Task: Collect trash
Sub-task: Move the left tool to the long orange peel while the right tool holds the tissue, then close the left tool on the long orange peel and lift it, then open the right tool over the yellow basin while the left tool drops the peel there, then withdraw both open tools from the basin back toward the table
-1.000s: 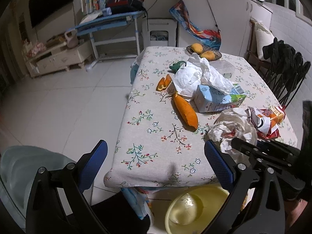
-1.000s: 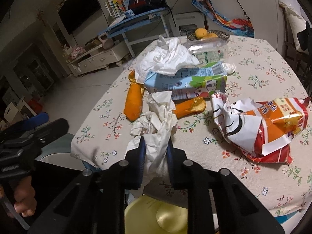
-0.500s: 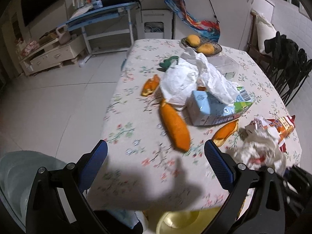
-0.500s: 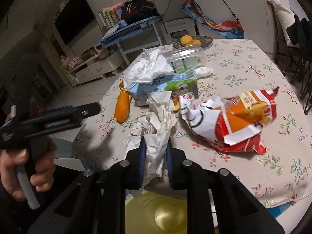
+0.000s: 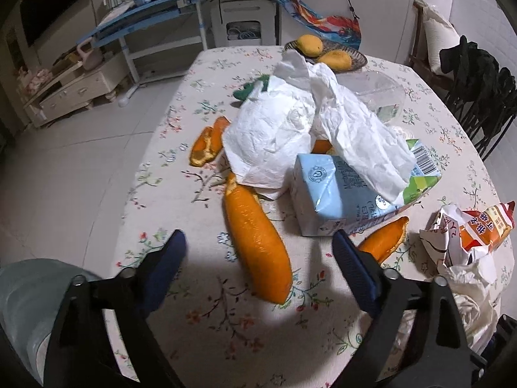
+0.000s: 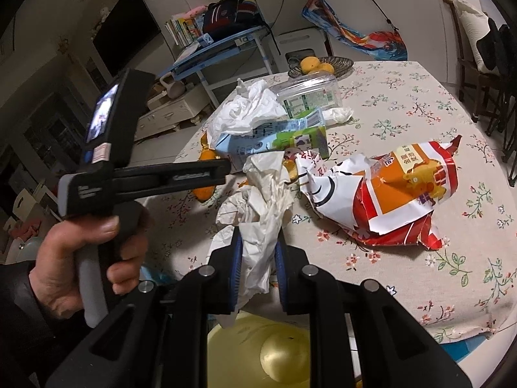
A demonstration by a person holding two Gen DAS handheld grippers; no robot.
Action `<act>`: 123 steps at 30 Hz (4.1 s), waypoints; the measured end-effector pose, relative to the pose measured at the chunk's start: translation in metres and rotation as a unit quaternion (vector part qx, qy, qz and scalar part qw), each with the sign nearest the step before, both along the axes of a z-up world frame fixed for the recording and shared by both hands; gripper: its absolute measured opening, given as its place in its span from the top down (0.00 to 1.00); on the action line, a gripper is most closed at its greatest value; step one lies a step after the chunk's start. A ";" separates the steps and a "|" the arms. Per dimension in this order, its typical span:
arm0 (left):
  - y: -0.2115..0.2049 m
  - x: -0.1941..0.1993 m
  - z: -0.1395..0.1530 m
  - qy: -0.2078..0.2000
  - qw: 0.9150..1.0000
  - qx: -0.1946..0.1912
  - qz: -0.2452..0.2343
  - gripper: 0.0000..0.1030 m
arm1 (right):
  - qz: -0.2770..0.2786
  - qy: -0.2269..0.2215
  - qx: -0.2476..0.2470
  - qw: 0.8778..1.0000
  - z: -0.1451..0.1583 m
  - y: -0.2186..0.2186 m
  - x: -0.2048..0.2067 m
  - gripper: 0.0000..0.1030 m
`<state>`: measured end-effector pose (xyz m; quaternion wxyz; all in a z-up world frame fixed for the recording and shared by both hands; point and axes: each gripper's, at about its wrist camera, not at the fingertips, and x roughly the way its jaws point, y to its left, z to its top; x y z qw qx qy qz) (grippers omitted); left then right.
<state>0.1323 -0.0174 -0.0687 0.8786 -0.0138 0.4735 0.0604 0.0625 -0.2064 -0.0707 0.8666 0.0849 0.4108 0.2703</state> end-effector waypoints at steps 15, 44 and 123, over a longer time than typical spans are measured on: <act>0.000 -0.009 0.003 0.009 0.999 -0.013 -0.037 0.82 | 0.005 0.003 0.007 1.000 -0.003 0.000 0.002 0.81; 0.032 -0.106 0.080 -0.062 0.997 0.022 -0.027 0.83 | 0.016 -0.035 0.019 0.999 0.023 0.006 -0.037 0.80; 0.012 -0.258 0.048 -0.002 0.997 -0.055 -0.061 0.37 | -0.025 -0.101 -0.214 0.971 0.074 0.022 -0.137 0.24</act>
